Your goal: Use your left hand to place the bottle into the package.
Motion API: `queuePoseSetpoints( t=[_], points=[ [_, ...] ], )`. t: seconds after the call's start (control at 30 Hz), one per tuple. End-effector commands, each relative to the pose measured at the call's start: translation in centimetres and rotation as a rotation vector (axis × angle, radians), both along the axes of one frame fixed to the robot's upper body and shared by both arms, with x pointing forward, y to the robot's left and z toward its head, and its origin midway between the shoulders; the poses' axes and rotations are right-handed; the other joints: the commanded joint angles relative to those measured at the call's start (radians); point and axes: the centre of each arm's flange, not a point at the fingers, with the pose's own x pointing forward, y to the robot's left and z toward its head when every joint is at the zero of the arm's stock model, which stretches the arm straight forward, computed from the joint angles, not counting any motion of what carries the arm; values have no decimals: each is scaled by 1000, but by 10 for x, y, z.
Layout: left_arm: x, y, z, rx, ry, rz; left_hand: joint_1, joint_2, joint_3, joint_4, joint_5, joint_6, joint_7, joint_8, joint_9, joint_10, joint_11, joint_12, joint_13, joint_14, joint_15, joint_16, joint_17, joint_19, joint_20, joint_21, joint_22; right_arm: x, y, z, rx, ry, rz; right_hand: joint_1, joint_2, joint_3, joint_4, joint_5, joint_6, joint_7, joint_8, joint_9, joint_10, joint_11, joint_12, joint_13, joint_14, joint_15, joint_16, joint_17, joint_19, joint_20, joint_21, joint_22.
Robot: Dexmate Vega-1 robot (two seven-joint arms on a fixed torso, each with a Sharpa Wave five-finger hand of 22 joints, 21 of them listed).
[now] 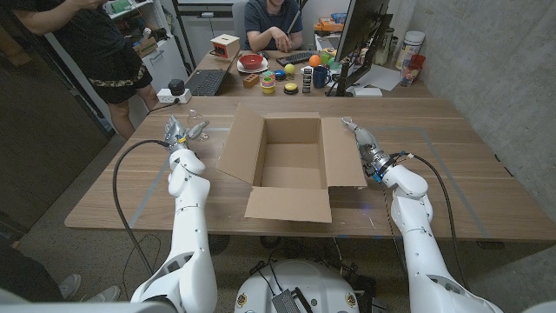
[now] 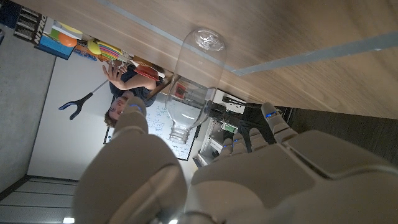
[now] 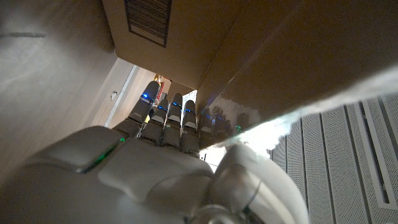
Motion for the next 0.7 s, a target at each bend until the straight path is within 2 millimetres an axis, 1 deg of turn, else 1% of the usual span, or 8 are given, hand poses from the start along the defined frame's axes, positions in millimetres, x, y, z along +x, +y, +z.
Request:
queuePoseSetpoints(
  t=[0.03,0.2,0.3,0.37,0.5,0.53,0.6,0.7],
  points=[
    [18,5,-7,36,54,32,25,-8,-6,-5,6,-251,2,12,6,-45,3,5,5,-17,4,3,3,23,-16,-4,3,-7,6,-7,-20,-11,14,-11,1,-7,2,-1,4,3,7,2,4,5,5,4,11,3,6,2,10,3,-4,3],
    [29,5,-7,49,20,25,39,-23,-32,-1,4,-223,3,23,7,-20,-2,21,6,23,-6,17,2,67,-32,-1,2,-13,3,-12,-13,-1,7,-14,0,-9,4,-1,4,4,7,2,5,5,6,4,10,3,5,1,10,3,-5,3],
    [35,6,-8,22,-42,-13,31,-32,-75,5,-2,-186,-9,34,7,15,-13,39,6,65,-18,26,2,115,-36,1,0,-16,0,-16,-28,0,-6,-16,-1,-10,5,-1,5,4,7,2,5,6,6,4,10,3,5,1,10,4,-6,3],
    [39,4,-9,4,-72,-28,26,-33,-101,7,-6,-164,-13,40,7,34,-15,47,6,90,-19,29,2,143,-32,1,-1,-18,-1,-18,-21,8,-11,-17,-2,-11,6,-1,4,5,7,2,5,6,6,4,10,3,5,1,10,4,-6,3],
    [48,3,-7,-7,-84,-75,20,-33,-130,9,-9,-156,-17,40,7,44,-8,51,5,116,-18,32,1,177,-21,2,-1,-21,-3,-23,-23,17,-23,-20,-3,-13,6,-1,4,5,7,2,6,8,6,4,11,3,5,1,11,4,-8,3],
    [50,4,-8,-11,-119,-115,19,-33,-142,10,-11,-146,-18,43,7,56,-4,55,5,128,-21,33,1,192,-21,2,-2,-21,-3,-23,-33,15,-23,-20,-4,-13,7,-1,4,5,7,2,6,8,6,4,11,3,5,1,11,4,-8,3],
    [54,2,-6,-44,-109,-104,17,-32,-162,10,-12,-143,-20,42,7,68,-5,59,3,154,-24,37,0,222,-22,4,-2,-23,-4,-25,-30,15,-24,-21,-4,-14,7,-1,4,5,7,2,6,7,6,4,11,3,5,1,11,4,-9,3],
    [62,3,-7,-47,-123,-165,18,-31,-177,10,-13,-158,-25,34,7,71,3,58,2,156,-24,32,0,235,-15,2,-3,-25,-4,-27,-35,19,-32,-23,-5,-15,8,-1,4,5,7,2,6,9,6,4,12,4,5,1,11,4,-10,3]
  ],
)
